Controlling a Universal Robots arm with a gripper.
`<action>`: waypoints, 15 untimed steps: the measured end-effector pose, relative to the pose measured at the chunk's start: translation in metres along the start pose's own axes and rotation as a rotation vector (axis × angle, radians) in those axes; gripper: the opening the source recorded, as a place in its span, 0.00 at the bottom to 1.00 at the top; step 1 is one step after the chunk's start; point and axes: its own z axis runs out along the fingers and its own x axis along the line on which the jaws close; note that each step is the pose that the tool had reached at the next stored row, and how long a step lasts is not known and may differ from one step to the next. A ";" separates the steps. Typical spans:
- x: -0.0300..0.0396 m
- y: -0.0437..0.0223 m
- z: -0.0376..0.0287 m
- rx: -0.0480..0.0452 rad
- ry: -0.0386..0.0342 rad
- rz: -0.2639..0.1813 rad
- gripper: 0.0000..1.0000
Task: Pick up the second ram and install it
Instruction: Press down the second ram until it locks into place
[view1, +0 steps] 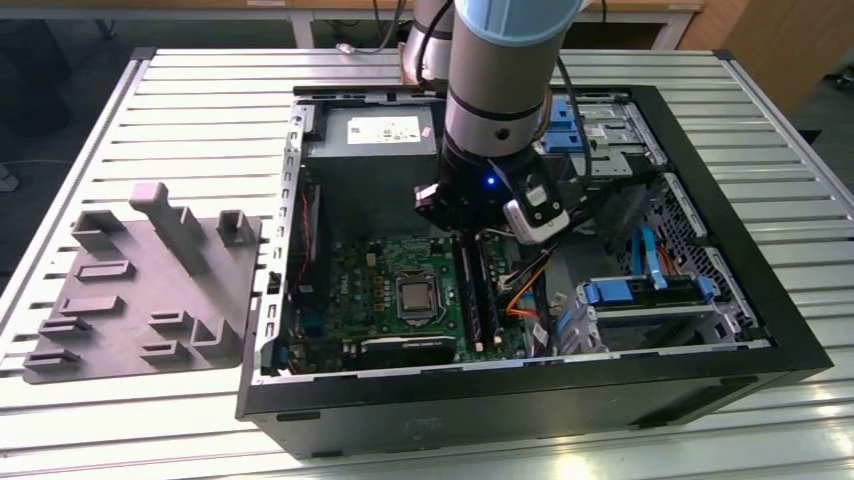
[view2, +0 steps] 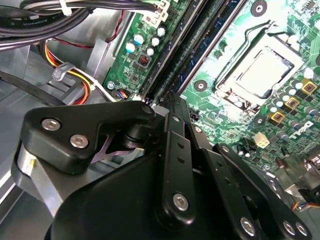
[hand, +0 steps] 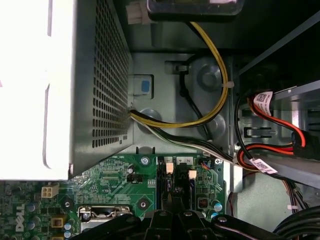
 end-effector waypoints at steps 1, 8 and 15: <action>0.0000 0.0000 0.0003 0.0002 0.0000 0.000 0.11; 0.0000 -0.0001 0.0015 0.0000 0.0000 0.000 0.11; 0.0000 -0.0002 0.0028 0.0001 0.0000 0.000 0.11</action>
